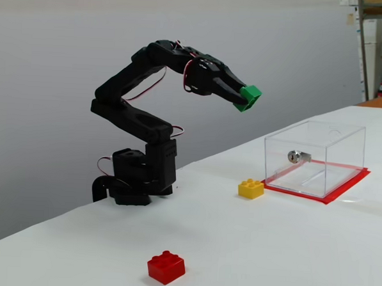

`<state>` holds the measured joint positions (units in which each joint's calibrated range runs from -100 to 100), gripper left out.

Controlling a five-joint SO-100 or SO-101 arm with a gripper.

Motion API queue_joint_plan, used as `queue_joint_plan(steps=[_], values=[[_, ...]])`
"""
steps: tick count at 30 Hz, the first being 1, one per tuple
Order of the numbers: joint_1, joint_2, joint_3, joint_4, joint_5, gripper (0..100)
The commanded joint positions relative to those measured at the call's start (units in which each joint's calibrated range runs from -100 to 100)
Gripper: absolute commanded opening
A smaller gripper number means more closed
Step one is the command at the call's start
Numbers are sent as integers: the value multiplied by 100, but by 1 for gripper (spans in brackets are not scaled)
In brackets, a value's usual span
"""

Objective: Pick the green lego brick and place it into the transparent box

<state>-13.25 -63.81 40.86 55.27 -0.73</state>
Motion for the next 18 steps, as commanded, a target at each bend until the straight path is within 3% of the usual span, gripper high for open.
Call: queue_joint_plan(steps=[1,18], values=[[-439,224,-407,8,-10,9],[-2812,2252,-1473,-79,-10,9]])
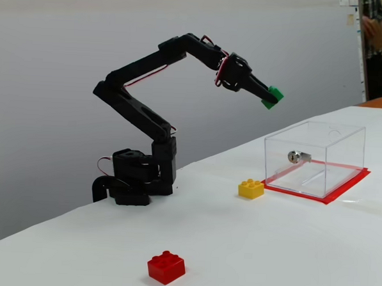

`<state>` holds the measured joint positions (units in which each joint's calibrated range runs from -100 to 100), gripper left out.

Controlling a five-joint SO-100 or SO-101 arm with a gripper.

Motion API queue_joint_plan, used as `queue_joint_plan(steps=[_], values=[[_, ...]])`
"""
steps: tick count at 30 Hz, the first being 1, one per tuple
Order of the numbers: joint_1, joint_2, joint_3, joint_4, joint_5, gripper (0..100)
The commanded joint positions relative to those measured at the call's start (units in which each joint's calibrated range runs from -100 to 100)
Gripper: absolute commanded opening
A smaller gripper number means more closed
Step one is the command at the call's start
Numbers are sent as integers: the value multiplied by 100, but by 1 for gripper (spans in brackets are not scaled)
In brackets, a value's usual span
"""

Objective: Pick the green lego brick and place it into the transparent box

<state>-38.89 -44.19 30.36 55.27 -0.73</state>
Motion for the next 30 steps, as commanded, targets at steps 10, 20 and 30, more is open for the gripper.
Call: queue_joint_plan(steps=[10,20,30], values=[[-921,1911,-1779,-87,-15,9],[-1283,3260,-2837,-87,-15,9],[-1483,3786,-3018,-610,0,10]])
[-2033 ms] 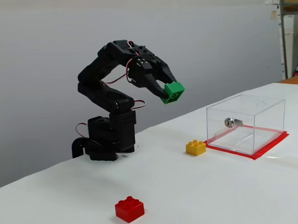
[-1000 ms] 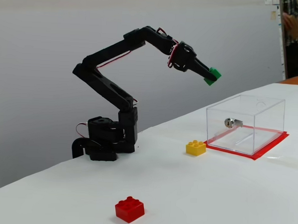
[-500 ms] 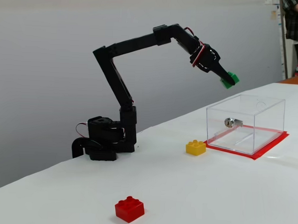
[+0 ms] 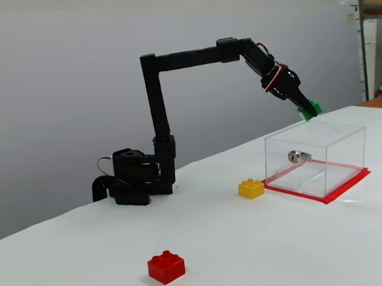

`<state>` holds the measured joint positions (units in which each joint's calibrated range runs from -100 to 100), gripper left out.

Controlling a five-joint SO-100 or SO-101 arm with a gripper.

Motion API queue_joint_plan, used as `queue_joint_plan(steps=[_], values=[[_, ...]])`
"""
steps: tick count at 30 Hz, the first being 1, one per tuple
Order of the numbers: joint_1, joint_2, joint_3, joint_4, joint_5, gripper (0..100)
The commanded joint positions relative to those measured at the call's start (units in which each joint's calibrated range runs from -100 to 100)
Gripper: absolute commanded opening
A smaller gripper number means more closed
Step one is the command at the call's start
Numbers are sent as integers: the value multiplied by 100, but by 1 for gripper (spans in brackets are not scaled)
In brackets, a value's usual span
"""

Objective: Pick the green lego brick and place it into the transparent box

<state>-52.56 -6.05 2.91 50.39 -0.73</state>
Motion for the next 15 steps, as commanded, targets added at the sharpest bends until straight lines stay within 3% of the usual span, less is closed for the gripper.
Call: queue_joint_plan(steps=[1,9,15], values=[[-123,-28,-255,-121,-10,10],[-196,-28,-192,-86,-10,11],[-196,-28,-183,-52,-10,30]])
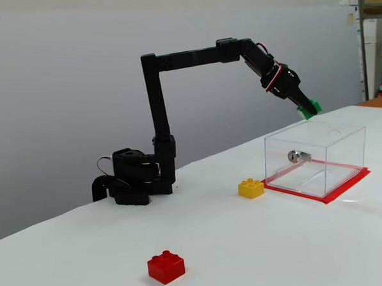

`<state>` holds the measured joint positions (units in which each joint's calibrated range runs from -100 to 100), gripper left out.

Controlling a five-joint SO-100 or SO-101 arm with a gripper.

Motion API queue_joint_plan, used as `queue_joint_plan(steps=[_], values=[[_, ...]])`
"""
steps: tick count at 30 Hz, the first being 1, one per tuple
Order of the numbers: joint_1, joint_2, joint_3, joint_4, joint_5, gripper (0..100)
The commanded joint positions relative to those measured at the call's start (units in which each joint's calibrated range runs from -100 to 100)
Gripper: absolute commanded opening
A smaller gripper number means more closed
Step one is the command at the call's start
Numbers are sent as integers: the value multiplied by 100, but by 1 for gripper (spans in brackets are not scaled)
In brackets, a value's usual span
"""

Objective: Pick the green lego brick and place it into the transparent box

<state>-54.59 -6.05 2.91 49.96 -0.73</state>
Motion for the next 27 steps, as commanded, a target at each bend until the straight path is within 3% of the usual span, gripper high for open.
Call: queue_joint_plan(steps=[1,19,27], values=[[7,-28,-183,-9,-10,32],[29,-44,-183,9,16,32],[66,-129,-183,17,37,8]])
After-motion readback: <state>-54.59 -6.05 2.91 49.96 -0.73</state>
